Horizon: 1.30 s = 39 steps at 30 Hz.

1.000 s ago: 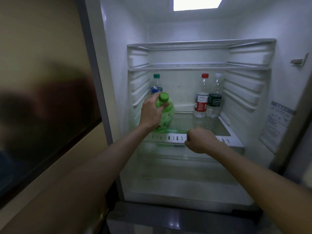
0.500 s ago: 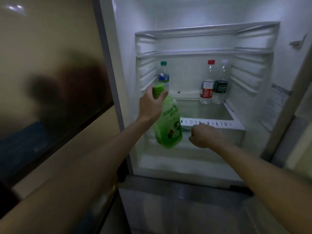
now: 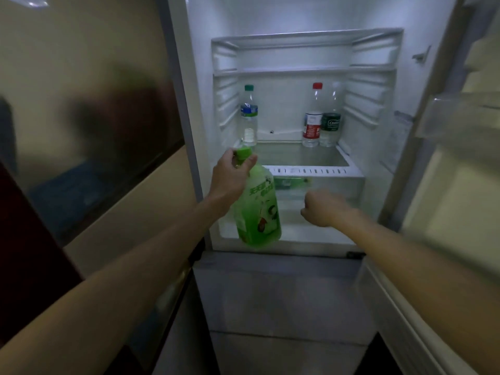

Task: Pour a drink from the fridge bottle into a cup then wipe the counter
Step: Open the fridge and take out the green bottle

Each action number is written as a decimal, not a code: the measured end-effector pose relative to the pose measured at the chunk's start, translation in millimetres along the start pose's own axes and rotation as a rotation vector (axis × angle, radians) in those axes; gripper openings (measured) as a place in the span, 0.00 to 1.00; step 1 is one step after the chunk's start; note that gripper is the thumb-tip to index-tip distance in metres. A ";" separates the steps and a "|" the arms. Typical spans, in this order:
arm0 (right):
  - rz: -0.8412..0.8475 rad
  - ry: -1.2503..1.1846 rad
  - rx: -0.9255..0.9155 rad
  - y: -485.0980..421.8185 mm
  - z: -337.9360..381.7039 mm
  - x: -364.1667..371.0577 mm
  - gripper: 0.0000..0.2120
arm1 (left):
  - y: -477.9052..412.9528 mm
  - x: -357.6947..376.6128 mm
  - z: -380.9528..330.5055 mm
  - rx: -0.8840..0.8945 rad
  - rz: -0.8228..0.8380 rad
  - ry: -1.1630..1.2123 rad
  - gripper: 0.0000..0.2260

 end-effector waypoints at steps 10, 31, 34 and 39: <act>0.008 0.000 0.060 99.7 9.3 13.6 0.10 | 77.6 -8.6 -6.6 -0.068 0.181 0.075 0.09; 0.065 -0.026 0.154 313.0 -68.9 17.9 0.12 | 265.0 1.6 -77.5 -0.146 0.486 0.204 0.12; 0.068 -0.033 0.154 359.8 -93.8 21.5 0.09 | 306.3 9.7 -92.8 -0.151 0.513 0.194 0.11; 0.016 -0.073 0.109 425.8 -125.4 18.6 0.12 | 373.9 27.1 -126.2 -0.162 0.515 0.193 0.13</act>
Point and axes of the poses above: each hand's wrist, its own y-axis away from the middle knuckle, its own x-axis out of the palm, z = x × y, the point moved 4 cm from there along -y, towards the middle knuckle, and after that the axes turned 14 degrees about x, right-handed, at the moved point
